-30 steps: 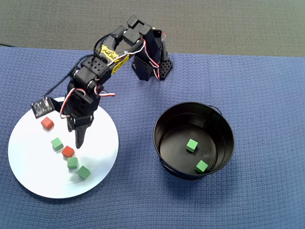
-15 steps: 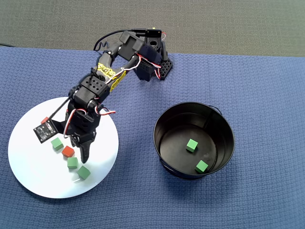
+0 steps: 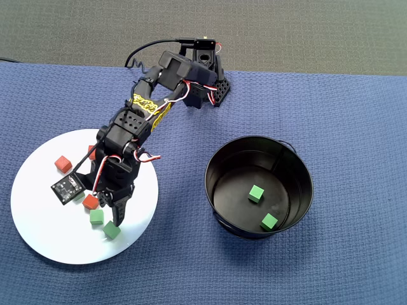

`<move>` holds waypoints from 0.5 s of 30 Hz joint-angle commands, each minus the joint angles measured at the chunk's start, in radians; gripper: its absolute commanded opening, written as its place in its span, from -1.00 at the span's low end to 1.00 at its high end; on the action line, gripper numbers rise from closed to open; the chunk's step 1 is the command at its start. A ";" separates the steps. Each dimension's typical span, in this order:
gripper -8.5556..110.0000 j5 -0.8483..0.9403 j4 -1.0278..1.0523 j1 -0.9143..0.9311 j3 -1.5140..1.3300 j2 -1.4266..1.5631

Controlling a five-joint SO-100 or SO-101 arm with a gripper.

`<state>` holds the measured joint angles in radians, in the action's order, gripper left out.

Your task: Pick up the green cubes from the white plate and place them in the black recipient

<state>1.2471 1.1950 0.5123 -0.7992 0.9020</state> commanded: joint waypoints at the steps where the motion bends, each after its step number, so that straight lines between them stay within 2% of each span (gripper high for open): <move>1: -0.56 0.012 -0.009 -0.026 0.087 -0.002; 15: -0.57 -0.005 -0.031 -0.043 0.172 -0.109</move>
<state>1.2502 1.1950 0.4863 -0.7056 0.7900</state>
